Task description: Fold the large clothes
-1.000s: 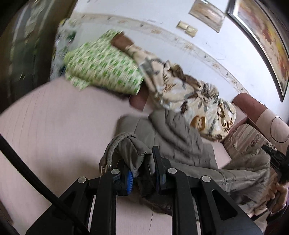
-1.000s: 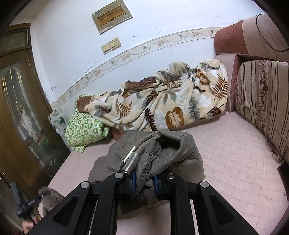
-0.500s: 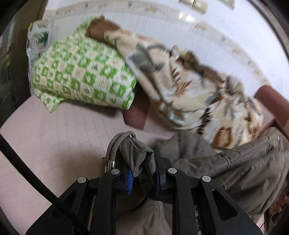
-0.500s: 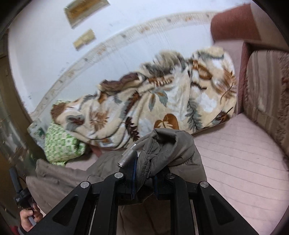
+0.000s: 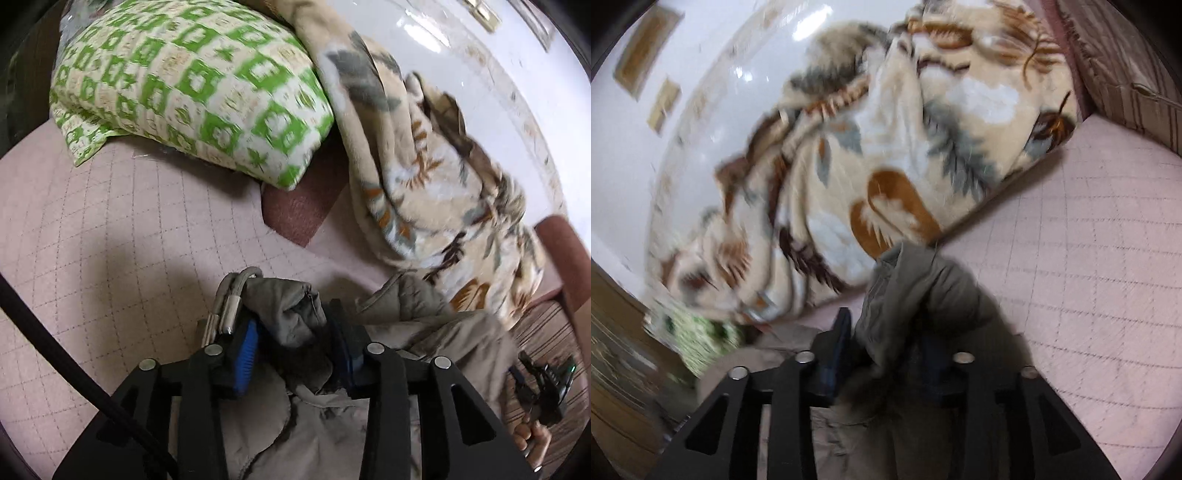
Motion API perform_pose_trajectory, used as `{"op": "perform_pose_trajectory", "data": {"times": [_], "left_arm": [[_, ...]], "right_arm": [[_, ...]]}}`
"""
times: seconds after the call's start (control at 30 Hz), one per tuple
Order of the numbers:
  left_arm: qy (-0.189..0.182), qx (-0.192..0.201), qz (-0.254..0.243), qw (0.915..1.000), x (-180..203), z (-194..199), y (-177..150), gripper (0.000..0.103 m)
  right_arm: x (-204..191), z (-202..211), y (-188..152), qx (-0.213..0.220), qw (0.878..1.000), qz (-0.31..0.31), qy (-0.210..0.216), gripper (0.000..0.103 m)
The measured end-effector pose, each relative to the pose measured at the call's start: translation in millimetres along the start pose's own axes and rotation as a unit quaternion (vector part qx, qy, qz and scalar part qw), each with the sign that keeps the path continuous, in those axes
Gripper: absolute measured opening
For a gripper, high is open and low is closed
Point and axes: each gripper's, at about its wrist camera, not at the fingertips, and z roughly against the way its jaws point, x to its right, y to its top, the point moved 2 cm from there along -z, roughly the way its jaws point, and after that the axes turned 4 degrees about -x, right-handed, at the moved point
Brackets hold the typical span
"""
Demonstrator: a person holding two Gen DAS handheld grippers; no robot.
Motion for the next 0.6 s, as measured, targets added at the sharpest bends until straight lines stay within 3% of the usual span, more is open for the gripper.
{"op": "perform_pose_trajectory", "data": {"times": [0.1,0.17,0.33,0.4,0.47,0.6], "left_arm": [[0.027,0.028,0.019,0.9991,-8,23,10,0.051],[0.039,0.044,0.007,0.9982,-6,38,15,0.061],[0.069,0.073,-0.048,0.9937,18,66,12,0.061],[0.083,0.079,-0.113,0.987,50,69,-8,0.061],[0.072,0.076,-0.184,0.9773,87,62,-40,0.061],[0.075,0.044,-0.292,0.9524,149,27,-93,0.061]], "right_arm": [[4,33,14,0.012,1.0,-0.012,0.018,0.046],[-5,53,15,0.016,1.0,0.019,0.006,0.046],[-52,72,-19,0.001,0.991,0.137,-0.009,0.046],[-68,66,-43,-0.008,0.984,0.179,-0.019,0.046],[-77,57,-68,-0.016,0.977,0.208,-0.032,0.046],[-88,29,-104,-0.033,0.967,0.25,-0.044,0.046]]}}
